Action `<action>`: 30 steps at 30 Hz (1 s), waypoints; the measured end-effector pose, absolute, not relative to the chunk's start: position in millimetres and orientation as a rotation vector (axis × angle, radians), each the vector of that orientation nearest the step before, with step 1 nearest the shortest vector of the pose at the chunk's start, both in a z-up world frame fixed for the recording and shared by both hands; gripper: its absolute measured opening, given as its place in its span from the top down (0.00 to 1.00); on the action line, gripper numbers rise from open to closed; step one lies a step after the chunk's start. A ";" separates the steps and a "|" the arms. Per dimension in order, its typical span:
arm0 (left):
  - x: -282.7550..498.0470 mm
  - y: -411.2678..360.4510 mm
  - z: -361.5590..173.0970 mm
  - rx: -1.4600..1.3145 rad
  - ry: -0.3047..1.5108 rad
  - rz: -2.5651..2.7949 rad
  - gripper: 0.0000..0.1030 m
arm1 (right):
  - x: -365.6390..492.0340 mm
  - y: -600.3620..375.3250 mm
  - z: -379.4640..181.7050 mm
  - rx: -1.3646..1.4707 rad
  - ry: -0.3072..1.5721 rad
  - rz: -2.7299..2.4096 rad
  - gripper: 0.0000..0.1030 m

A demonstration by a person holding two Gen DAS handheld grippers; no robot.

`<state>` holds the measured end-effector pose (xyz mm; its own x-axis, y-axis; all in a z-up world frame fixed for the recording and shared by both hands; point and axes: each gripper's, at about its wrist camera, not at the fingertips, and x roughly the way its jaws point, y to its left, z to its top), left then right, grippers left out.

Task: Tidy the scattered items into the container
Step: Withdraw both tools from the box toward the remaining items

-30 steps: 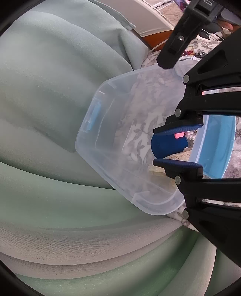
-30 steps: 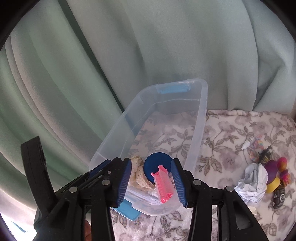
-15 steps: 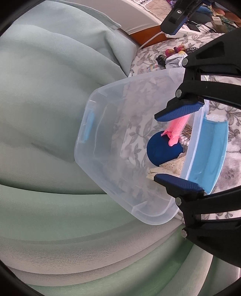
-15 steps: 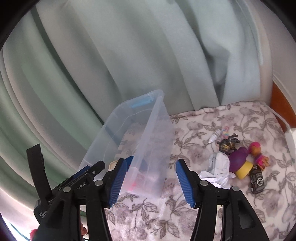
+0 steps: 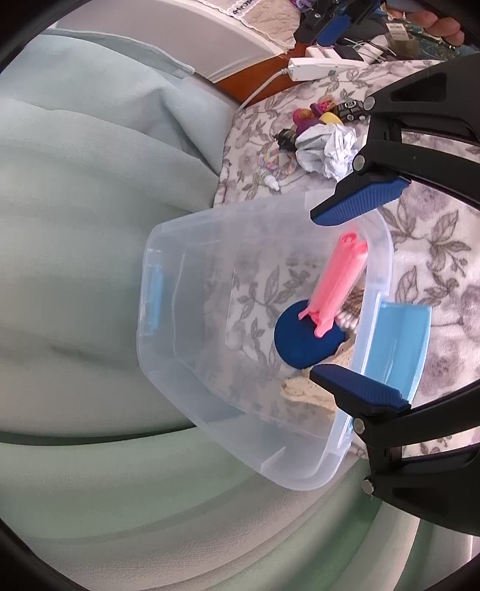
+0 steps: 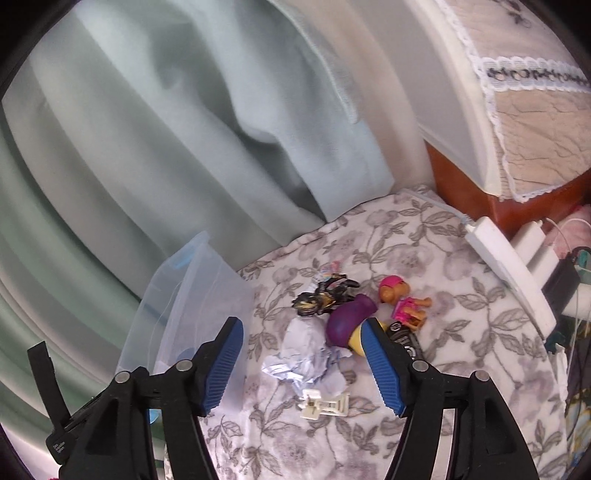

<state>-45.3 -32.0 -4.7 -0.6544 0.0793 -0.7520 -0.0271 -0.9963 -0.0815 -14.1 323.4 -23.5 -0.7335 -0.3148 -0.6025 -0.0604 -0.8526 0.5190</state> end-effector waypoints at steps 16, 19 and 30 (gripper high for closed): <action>-32.2 103.1 20.3 -1.146 0.088 2.502 0.24 | -14.5 378.4 -86.9 1.269 -0.876 -2.688 0.31; -32.6 124.5 -2.9 -1.211 0.157 2.435 0.24 | -16.5 377.7 -100.9 1.318 -0.859 -2.666 0.31; -57.1 118.2 -63.8 -1.419 0.169 2.416 0.24 | -23.5 364.6 -137.6 1.428 -0.772 -2.609 0.30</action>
